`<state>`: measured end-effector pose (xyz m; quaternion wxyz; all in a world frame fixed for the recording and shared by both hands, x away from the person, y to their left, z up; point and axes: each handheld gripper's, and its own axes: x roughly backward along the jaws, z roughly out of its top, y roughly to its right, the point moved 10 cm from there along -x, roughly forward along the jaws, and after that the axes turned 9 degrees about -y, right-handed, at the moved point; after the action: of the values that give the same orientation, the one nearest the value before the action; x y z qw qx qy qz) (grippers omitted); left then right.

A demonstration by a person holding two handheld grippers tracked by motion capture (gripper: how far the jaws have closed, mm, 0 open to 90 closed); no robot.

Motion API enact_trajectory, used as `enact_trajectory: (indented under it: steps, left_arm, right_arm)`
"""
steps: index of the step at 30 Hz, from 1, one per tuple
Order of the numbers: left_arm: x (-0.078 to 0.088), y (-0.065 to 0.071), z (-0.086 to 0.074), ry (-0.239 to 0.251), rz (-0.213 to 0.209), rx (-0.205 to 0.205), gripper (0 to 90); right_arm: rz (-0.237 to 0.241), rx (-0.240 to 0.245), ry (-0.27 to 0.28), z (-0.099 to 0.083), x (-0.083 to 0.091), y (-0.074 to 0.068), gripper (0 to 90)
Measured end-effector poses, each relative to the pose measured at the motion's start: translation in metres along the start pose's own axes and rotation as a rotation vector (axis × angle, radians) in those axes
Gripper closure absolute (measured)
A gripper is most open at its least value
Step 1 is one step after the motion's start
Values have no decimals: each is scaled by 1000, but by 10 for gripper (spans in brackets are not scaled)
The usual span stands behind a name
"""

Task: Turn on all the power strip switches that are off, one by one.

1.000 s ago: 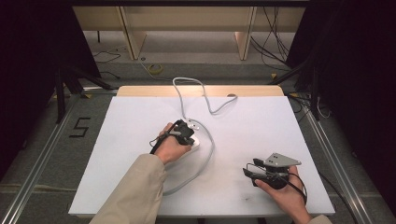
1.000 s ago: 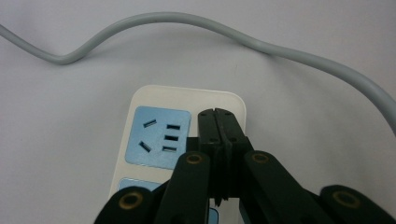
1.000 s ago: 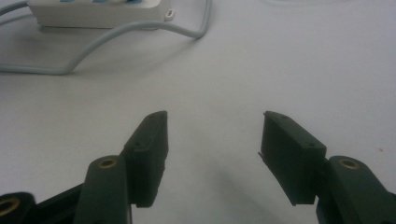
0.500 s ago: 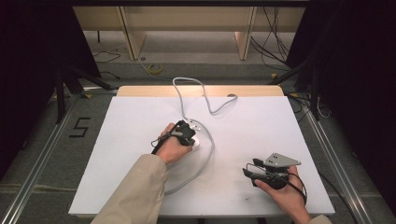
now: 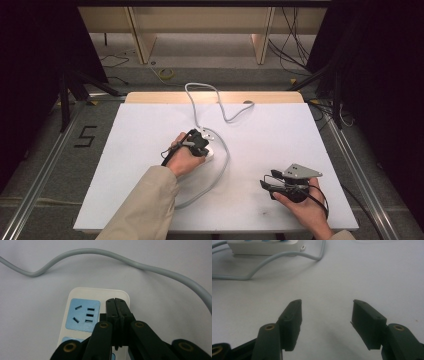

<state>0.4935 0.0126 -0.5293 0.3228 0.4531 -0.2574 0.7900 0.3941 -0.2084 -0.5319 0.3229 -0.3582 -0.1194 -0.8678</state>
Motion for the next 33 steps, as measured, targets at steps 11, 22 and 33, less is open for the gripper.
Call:
enact_trajectory:
  steps: [11, 22, 33]
  left_arm:
    - [12, -4, -4, 39, 11, 14, 820]
    - [35, -10, -21, 118, 25, 54, 647]
    - [48, -18, -40, 174, 24, 128, 477]
  right_arm:
    - [-2, -1, 3, 0, 1, 1, 422]
    - [-2, 4, 0, 0, 0, 0, 422]
    - [-3, 4, 0, 0, 0, -1, 422]
